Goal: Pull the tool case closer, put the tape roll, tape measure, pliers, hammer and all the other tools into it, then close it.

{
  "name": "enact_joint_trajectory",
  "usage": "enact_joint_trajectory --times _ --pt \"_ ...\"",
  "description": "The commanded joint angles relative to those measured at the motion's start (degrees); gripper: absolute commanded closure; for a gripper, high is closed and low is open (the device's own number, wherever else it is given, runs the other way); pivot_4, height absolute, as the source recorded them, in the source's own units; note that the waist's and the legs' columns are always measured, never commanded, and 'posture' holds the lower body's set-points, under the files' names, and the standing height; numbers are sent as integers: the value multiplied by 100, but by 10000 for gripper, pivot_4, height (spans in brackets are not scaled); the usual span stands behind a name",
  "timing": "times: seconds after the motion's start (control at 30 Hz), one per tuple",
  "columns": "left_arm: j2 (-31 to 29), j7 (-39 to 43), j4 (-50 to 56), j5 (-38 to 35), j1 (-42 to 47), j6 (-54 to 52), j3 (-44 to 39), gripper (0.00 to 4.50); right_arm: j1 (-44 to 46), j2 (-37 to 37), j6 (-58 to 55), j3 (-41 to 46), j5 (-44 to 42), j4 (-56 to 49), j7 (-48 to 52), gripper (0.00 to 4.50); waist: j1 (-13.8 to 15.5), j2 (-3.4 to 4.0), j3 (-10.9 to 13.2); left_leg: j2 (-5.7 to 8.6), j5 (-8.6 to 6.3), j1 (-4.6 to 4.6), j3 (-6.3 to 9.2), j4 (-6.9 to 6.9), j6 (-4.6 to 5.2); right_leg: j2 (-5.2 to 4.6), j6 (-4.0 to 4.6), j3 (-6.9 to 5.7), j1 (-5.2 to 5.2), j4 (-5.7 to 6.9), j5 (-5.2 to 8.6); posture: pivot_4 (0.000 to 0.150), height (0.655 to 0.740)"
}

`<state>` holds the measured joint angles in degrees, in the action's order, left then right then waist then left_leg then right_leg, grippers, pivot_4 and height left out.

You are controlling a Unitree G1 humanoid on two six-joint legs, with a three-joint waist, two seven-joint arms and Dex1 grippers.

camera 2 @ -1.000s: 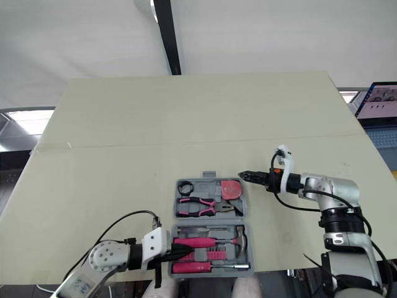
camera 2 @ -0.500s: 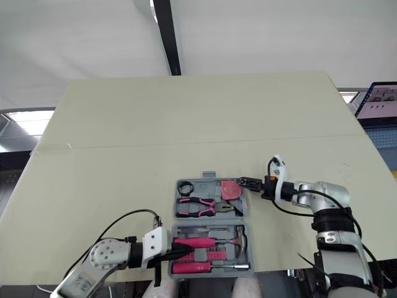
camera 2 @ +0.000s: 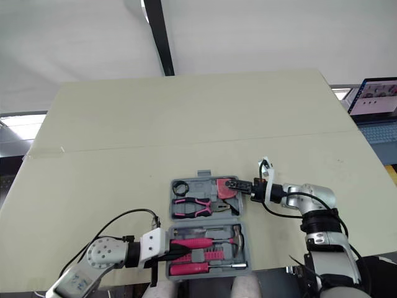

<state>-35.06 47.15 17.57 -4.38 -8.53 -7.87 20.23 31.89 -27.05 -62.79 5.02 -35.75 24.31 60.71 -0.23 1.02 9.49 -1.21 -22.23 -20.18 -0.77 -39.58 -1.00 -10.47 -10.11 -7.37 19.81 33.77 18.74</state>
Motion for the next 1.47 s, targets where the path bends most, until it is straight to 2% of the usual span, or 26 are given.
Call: enact_joint_trajectory --times 0.03,0.27,0.43,0.6,0.73,0.8,0.87,0.93,1.03,1.13,1.23,1.37,1.47 --pt "-148 -89 -320 334 -91 -139 39 45000 -183 -150 -246 142 -468 -890 236 410 4 0 0 0 0 0 0 0 0 0 0 0 0 1 0 1500 7400" --pt "-151 -297 -209 320 -250 -216 -95 45000 -688 -482 -752 295 -1076 -2286 143 410 15 0 0 0 0 0 1 0 0 0 0 0 -1 -1 0 1500 7400" --pt "-248 -607 582 129 -641 -768 -520 45000 -1334 -1085 -1264 602 -1820 -3641 168 410 33 -2 1 -1 0 -1 3 1 0 0 0 0 0 -2 0 1500 7400" --pt "-323 -815 2038 -639 -1554 -1734 -1860 45000 -2236 -1779 -1606 991 -2625 -4863 132 410 67 -11 6 -5 0 -4 0 3 0 1 0 1 -3 -15 0 1500 7400" --pt "-178 -576 3188 -2049 -2919 -2846 -3868 45000 -3195 -2486 -1483 1479 -2876 -5547 350 410 153 -42 26 -5 -3 -8 -2 3 4 0 0 2 -5 -24 0 1500 7400" --pt "-64 -238 3062 -2375 -3473 -2645 -4840 45000 -3697 -2793 -1132 1760 -2677 -5736 517 410 187 -51 30 -3 -4 -8 -5 -3 6 0 -1 2 -9 -29 0 1500 7400" --pt "22 -175 2811 -2270 -3607 -2227 -5283 45000 -3980 -2904 -703 1918 -2411 -5744 555 410 229 -56 33 -3 -5 -7 -5 -9 5 0 0 1 -15 -30 0 1500 7400" --pt "107 -197 2494 -2227 -3443 -1974 -5314 45000 -4075 -2851 -292 1984 -2166 -5587 432 410 298 -56 33 -3 -5 -1 -3 -15 5 0 1 1 -19 -30 0 1500 7400" --pt "139 -354 2053 -1809 -2954 -1473 -4924 45000 -4321 -2654 1194 1947 -1080 -5328 405 410 362 -57 33 -2 -7 -3 -2 -17 5 0 3 4 -16 -33 0 1500 7400" --pt "171 -573 1864 -1517 -2591 -1280 -4633 45000 -4490 -2496 1929 1915 -647 -5166 420 410 336 -61 34 -1 -9 -9 -6 -13 7 1 1 4 -11 -28 -1 1500 7400" --pt "294 -797 1689 -1548 -2132 -1326 -4412 45000 -4633 -2271 2766 1715 -62 -4943 309 410 311 -61 34 0 -10 -5 -10 -7 7 1 0 3 -11 -28 -1 1500 7400" --pt "427 -925 1370 -1393 -1797 -1066 -4169 45000 -4633 -1895 3590 1606 281 -4768 244 410 253 -61 34 -2 -7 1 -12 -10 2 1 0 6 -14 -21 -1 1500 7400" --pt "506 -971 1161 -1297 -1578 -893 -3915 45000 -4613 -1887 3797 1552 415 -4624 293 410 238 -61 34 -2 -6 3 -12 -10 2 1 -1 8 -15 -19 -1 1500 7400"
